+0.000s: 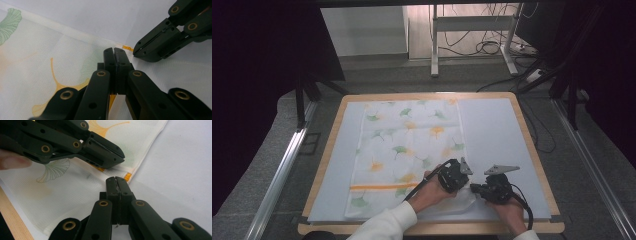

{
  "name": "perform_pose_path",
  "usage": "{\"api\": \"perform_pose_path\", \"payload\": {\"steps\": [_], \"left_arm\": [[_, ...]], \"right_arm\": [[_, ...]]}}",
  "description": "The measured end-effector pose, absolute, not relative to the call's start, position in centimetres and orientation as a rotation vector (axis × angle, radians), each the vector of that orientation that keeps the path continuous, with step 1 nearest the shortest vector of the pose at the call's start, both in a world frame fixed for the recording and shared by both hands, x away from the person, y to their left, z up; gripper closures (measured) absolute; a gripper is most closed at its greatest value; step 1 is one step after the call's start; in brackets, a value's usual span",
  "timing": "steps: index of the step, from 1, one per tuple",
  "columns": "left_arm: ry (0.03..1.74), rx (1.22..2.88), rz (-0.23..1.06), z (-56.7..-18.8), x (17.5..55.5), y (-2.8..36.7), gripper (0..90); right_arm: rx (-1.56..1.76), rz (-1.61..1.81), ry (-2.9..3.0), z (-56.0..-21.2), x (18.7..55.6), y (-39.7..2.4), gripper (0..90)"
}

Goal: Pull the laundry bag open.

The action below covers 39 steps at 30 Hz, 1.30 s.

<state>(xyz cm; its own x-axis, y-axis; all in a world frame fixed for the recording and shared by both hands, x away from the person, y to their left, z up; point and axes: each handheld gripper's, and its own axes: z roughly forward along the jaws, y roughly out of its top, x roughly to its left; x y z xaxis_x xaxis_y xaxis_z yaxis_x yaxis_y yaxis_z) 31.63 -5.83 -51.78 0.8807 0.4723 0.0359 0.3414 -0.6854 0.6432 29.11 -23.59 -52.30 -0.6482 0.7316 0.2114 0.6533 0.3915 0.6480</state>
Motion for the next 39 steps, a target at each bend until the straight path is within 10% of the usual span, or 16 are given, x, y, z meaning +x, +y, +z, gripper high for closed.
{"api": "perform_pose_path", "payload": {"steps": [39], "left_arm": [[0.619, 2.402, 0.256, -51.7, 31.3, -2.0, 90.0]], "right_arm": [[1.233, 1.1, 2.537, -52.3, 29.1, -23.7, 89.8]]}}
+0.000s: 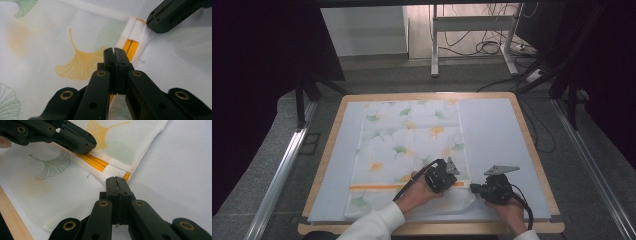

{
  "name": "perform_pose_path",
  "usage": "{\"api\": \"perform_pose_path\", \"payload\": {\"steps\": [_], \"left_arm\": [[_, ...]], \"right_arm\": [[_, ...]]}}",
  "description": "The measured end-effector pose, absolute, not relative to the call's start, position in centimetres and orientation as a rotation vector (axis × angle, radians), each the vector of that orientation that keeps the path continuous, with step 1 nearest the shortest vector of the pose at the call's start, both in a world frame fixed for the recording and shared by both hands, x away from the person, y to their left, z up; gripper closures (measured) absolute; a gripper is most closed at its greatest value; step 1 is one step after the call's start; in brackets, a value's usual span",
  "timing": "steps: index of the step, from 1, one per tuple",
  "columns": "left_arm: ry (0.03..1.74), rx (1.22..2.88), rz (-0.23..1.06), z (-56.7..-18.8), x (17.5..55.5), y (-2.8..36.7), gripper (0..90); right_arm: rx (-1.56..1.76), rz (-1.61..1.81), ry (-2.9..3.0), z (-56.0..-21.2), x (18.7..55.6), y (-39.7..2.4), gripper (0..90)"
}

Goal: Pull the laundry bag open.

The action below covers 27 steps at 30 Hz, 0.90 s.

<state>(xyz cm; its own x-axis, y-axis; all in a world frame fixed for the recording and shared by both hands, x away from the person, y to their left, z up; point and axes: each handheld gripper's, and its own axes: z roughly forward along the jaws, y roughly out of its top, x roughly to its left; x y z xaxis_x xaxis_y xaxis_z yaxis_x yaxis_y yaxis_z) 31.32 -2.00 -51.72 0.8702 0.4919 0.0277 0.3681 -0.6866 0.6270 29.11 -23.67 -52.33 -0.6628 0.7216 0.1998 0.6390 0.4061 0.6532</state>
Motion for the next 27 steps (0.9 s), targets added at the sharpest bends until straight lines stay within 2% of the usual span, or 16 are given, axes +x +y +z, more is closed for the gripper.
{"api": "perform_pose_path", "payload": {"steps": [27], "left_arm": [[0.664, 2.396, 0.251, -51.8, 30.9, 1.0, 90.0]], "right_arm": [[1.239, 1.106, 2.536, -52.4, 29.1, -23.7, 89.8]]}}
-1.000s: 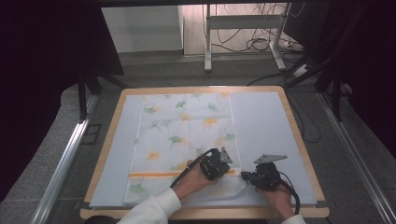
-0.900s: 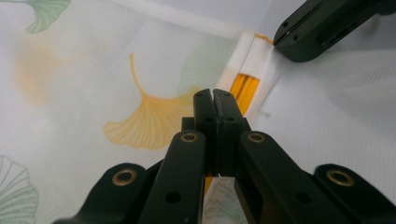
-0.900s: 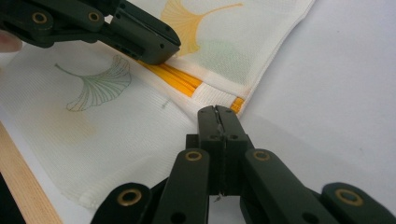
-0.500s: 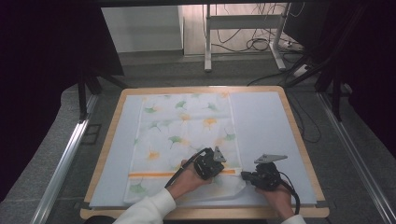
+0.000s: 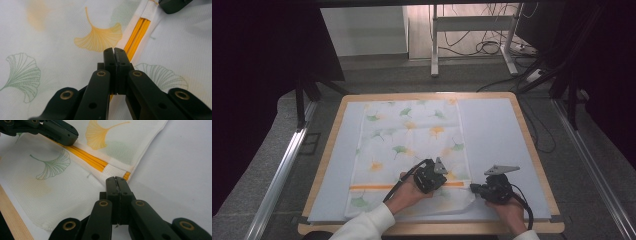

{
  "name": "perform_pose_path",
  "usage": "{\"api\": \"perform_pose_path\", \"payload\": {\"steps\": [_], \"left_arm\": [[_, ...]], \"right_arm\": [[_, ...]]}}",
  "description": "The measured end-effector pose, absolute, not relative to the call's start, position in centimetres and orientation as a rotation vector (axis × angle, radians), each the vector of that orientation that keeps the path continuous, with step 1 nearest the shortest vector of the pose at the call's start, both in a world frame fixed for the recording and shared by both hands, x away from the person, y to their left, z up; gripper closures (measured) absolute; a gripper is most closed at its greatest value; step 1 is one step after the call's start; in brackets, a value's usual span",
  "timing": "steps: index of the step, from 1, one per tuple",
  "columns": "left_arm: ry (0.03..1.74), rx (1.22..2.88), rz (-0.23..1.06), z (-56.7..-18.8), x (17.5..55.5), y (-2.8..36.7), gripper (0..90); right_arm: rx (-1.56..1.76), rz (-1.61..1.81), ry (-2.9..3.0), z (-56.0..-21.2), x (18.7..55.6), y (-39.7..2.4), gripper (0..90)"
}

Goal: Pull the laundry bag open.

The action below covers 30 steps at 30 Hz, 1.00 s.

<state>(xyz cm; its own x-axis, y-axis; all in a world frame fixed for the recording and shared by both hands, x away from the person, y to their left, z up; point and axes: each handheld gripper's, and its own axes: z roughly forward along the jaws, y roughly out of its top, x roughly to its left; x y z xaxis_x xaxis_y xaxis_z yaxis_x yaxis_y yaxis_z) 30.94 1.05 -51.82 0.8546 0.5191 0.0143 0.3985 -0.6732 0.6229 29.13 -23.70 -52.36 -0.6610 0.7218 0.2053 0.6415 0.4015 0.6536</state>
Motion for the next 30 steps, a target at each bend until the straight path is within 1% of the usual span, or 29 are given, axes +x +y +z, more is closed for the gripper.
{"api": "perform_pose_path", "payload": {"steps": [17, 23, 30], "left_arm": [[0.7, 2.376, 0.246, -52.0, 30.6, 3.4, 90.0], [0.726, 2.354, 0.215, -52.1, 30.5, 4.3, 90.0], [0.745, 2.348, 0.223, -52.1, 30.3, 4.8, 90.0]], "right_arm": [[1.245, 1.112, 2.533, -52.4, 29.1, -23.7, 89.8], [1.24, 1.108, 2.535, -52.4, 29.1, -23.7, 89.8], [1.227, 1.101, 2.539, -52.3, 29.1, -23.7, 89.8]]}}
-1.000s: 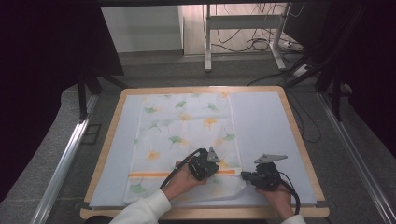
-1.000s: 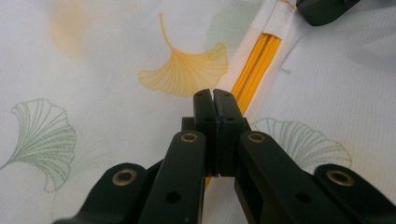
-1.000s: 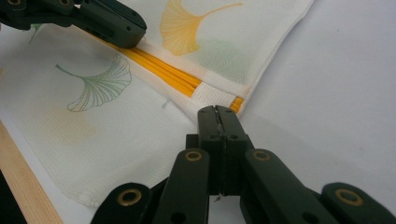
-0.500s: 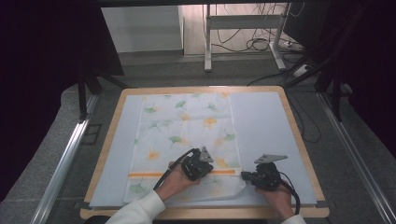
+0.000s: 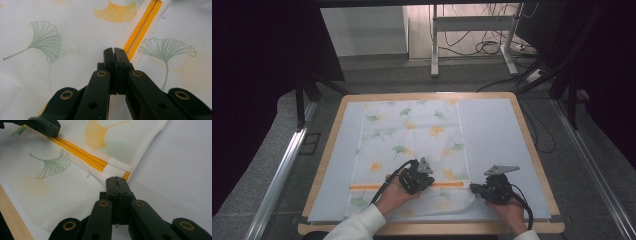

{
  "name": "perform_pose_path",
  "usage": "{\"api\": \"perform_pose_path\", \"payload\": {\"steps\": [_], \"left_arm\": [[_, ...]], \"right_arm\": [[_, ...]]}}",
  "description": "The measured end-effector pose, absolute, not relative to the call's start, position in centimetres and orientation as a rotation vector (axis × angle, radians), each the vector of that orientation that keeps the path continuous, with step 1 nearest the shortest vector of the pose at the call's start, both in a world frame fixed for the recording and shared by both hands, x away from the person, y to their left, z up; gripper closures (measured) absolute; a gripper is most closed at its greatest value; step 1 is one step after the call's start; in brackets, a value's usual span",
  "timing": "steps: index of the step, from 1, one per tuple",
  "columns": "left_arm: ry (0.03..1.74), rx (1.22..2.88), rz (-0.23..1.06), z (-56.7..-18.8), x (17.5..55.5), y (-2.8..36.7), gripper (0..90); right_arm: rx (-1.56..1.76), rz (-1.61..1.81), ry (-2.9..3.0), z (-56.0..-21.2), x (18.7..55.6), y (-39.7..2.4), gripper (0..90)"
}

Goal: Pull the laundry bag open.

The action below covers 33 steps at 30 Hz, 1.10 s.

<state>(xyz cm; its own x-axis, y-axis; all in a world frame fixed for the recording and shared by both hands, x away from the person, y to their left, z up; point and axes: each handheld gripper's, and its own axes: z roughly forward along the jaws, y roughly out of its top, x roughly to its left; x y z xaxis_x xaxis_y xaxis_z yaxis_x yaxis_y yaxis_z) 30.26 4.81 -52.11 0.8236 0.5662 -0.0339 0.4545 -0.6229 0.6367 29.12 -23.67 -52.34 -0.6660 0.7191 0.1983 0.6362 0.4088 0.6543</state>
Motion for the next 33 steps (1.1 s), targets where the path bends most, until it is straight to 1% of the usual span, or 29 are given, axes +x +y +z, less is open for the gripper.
{"api": "perform_pose_path", "payload": {"steps": [8, 27, 33], "left_arm": [[0.746, 2.352, 0.228, -52.1, 30.2, 5.1, 90.0], [0.803, 2.336, 0.192, -52.1, 30.2, 7.1, 90.0], [0.797, 2.35, 0.218, -52.1, 29.9, 7.4, 90.0]], "right_arm": [[1.224, 1.1, 2.542, -52.3, 29.1, -23.7, 89.7], [1.222, 1.099, 2.542, -52.3, 29.1, -23.7, 89.7], [1.223, 1.099, 2.536, -52.3, 29.1, -23.6, 89.8]]}}
